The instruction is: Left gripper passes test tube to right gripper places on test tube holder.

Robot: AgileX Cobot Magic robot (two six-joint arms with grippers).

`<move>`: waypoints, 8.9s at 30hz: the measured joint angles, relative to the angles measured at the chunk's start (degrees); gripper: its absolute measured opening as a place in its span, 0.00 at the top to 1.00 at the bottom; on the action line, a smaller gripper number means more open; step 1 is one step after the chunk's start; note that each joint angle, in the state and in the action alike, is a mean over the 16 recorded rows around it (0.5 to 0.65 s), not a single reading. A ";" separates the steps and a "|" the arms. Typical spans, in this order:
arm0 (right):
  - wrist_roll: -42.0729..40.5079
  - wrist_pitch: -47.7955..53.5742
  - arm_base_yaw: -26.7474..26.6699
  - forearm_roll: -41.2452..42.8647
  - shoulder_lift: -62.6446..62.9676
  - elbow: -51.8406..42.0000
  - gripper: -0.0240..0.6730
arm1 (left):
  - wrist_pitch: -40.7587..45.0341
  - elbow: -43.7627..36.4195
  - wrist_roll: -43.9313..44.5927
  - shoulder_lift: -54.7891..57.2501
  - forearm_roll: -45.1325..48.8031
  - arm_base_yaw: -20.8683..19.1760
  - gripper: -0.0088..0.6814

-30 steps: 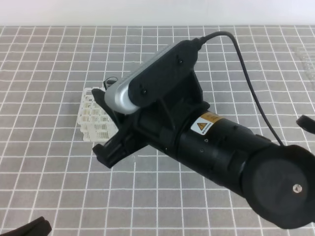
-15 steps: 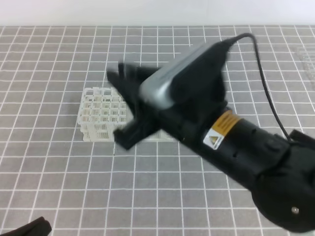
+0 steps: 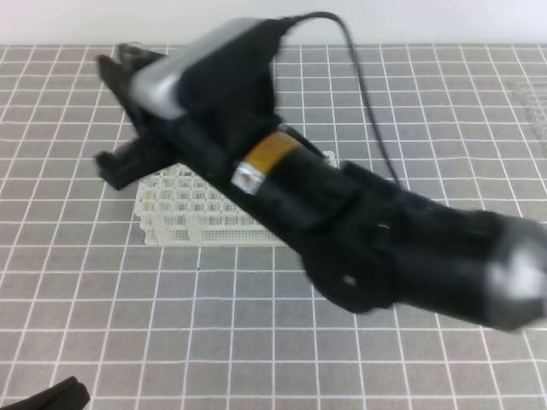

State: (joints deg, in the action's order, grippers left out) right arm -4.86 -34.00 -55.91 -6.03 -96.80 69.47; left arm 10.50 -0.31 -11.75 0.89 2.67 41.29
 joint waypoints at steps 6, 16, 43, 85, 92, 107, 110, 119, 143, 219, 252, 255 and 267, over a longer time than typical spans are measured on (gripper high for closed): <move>-0.03 0.88 0.65 2.23 -7.79 7.21 0.84 | 0.06 0.09 -0.01 -0.06 0.00 0.00 0.99; 0.67 2.18 2.18 4.27 -15.59 12.64 0.84 | 0.06 0.09 0.01 -0.06 0.00 0.00 0.99; 5.61 7.53 3.78 8.15 -22.57 19.57 0.84 | 0.57 0.09 0.06 -0.06 0.00 0.00 0.99; 12.72 3.66 6.13 11.15 -25.36 19.58 0.84 | 0.63 0.09 0.06 -0.06 -0.06 0.00 0.99; 13.70 3.46 6.18 12.74 -25.36 19.72 0.84 | 0.57 0.05 0.06 -0.06 -0.07 0.00 0.99; 13.51 4.78 6.36 13.35 -26.02 22.28 0.84 | 0.52 -0.05 0.07 0.00 0.02 0.00 0.99; 13.47 5.30 6.44 13.41 -26.35 22.55 0.84 | 0.52 -0.05 0.07 0.03 0.01 0.00 0.99; 13.52 5.93 6.67 13.45 -27.51 22.59 0.84 | 0.52 0.00 0.07 0.00 0.01 0.00 0.99; 13.59 5.84 6.80 13.17 -28.80 22.59 0.69 | 0.63 0.14 0.06 -0.09 0.00 0.00 0.99; 20.61 28.85 49.98 17.65 89.20 -68.84 0.98 | 0.49 0.00 0.11 0.06 0.01 0.00 0.99; -3.29 50.99 50.79 -3.98 97.86 -69.61 0.98 | 0.62 0.05 0.10 0.09 0.01 0.00 0.99; -3.18 52.63 50.79 -3.68 97.86 -69.61 0.98 | 0.61 0.00 0.10 0.11 0.01 0.00 0.99; -3.11 53.42 50.79 -3.44 97.86 -69.61 0.98 | 0.61 0.05 0.10 0.06 0.01 0.00 0.99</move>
State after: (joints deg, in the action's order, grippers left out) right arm -7.97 19.42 -5.12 -9.47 1.06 -0.13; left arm 11.11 -0.27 -11.65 0.95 2.67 41.29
